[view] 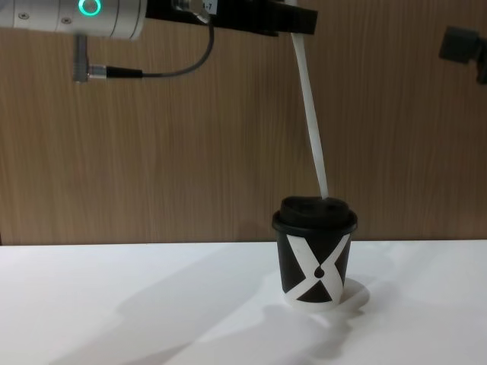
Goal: Pick up the straw with one hand, pass it to the other hand, and insert it into the cup.
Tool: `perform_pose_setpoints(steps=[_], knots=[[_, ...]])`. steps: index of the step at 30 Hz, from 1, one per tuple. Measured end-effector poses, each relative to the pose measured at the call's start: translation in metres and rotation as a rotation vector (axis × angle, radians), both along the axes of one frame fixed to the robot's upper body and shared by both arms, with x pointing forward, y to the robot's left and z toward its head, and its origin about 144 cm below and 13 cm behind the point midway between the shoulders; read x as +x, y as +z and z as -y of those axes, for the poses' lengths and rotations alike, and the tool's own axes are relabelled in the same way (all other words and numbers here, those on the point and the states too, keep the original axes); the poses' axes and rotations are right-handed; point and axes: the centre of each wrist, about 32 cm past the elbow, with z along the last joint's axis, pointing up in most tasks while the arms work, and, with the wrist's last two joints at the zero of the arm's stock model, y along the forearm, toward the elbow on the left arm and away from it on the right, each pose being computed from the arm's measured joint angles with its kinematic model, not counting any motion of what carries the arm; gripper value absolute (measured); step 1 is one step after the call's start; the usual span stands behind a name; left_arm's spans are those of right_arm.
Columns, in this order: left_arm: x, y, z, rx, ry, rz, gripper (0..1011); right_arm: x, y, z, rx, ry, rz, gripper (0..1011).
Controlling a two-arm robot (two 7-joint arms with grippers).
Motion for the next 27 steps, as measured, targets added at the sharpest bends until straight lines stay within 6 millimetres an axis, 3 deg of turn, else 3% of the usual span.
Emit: perform_pose_setpoints(steps=[27], knots=[[0.0093, -0.0056, 0.0045, 0.007, -0.017, -0.008, 19, 0.0, 0.0, 0.0, 0.0, 0.0, 0.0, 1001]])
